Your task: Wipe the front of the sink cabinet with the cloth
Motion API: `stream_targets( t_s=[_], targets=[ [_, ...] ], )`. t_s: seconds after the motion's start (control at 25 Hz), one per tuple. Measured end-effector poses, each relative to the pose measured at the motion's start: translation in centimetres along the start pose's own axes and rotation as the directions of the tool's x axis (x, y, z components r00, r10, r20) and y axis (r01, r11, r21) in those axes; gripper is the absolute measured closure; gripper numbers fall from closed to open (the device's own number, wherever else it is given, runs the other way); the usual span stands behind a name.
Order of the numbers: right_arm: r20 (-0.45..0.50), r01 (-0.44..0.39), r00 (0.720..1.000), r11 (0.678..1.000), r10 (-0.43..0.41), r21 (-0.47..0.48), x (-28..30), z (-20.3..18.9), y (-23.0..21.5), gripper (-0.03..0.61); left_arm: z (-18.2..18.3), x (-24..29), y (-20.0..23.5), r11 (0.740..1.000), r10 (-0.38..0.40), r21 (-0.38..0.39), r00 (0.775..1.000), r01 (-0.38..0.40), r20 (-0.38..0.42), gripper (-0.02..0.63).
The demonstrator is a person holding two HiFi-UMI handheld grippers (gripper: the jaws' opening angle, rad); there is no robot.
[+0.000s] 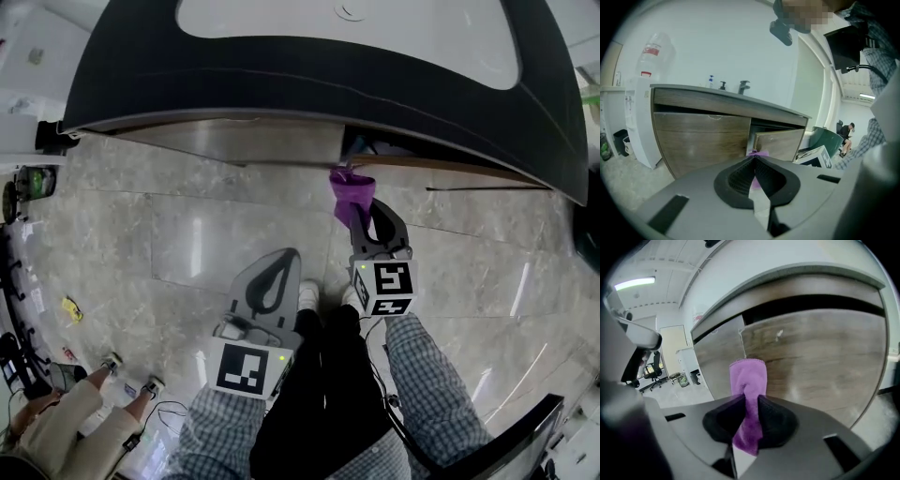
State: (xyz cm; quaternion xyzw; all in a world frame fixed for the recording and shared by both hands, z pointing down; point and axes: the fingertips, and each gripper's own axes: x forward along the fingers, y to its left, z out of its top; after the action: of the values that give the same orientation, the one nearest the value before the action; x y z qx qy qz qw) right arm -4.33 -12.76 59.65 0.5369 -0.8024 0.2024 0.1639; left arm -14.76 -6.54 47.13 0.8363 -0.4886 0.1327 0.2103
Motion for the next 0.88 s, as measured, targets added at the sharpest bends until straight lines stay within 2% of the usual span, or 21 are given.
stream_targets(
  t_s=[0.24, 0.44, 0.64, 0.76, 0.88],
  targets=[
    [0.039, 0.041, 0.998, 0.999, -0.040, -0.019, -6.3, 7.4, -0.9, 0.503, 4.5, -2.2, -2.7, 0.995, -0.056, 0.084, 0.998, 0.056, -0.005, 0.603],
    [0.099, 0.077, 0.992, 0.997, -0.076, -0.009, -11.6, 14.1, -1.5, 0.503, 9.9, -3.8, -6.1, 0.988, -0.113, 0.113, 0.992, 0.106, 0.056, 0.603],
    [0.134, 0.084, 0.987, 0.996, -0.083, 0.004, -17.5, 18.5, -1.0, 0.503, 13.0, -7.0, -9.3, 0.976, -0.163, 0.149, 0.987, 0.160, 0.008, 0.603],
    [0.149, 0.088, 0.985, 0.996, -0.085, -0.010, -20.5, 21.0, -1.0, 0.503, 15.7, -8.4, -10.8, 0.971, -0.182, 0.166, 0.983, 0.175, 0.032, 0.603],
    [0.179, 0.105, 0.978, 0.994, -0.104, 0.002, -23.0, 23.5, -0.8, 0.503, 18.0, -10.3, -11.1, 0.972, -0.170, 0.173, 0.984, 0.159, 0.047, 0.603]
  ],
)
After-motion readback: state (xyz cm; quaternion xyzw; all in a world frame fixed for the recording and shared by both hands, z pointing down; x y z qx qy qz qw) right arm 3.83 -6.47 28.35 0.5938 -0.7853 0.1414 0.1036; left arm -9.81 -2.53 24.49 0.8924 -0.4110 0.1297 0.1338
